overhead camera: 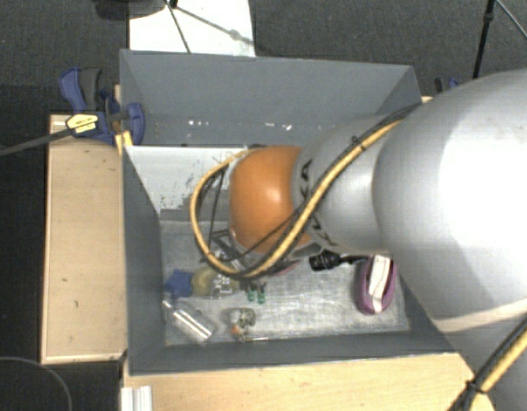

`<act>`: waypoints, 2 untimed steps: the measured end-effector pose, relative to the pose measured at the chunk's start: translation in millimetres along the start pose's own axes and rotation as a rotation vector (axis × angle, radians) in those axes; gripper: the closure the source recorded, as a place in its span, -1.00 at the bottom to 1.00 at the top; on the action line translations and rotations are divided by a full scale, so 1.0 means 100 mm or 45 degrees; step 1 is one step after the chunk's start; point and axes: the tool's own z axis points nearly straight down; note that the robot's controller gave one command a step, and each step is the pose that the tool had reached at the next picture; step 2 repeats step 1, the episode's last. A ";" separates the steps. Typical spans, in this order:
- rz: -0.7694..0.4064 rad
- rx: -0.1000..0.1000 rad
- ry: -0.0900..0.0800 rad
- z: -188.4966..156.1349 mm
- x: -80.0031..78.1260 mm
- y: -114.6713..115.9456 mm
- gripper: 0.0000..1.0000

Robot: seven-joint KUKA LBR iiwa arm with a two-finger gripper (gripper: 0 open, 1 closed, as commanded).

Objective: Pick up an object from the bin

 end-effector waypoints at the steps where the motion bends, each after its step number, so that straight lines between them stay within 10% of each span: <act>1: -0.036 -0.005 -0.011 -1.48 -0.11 0.03 1.00; 2: -0.036 -0.005 -0.011 -1.48 -0.11 0.03 1.00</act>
Offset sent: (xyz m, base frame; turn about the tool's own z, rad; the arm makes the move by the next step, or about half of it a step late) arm 0.0083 0.0005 0.1424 -0.0318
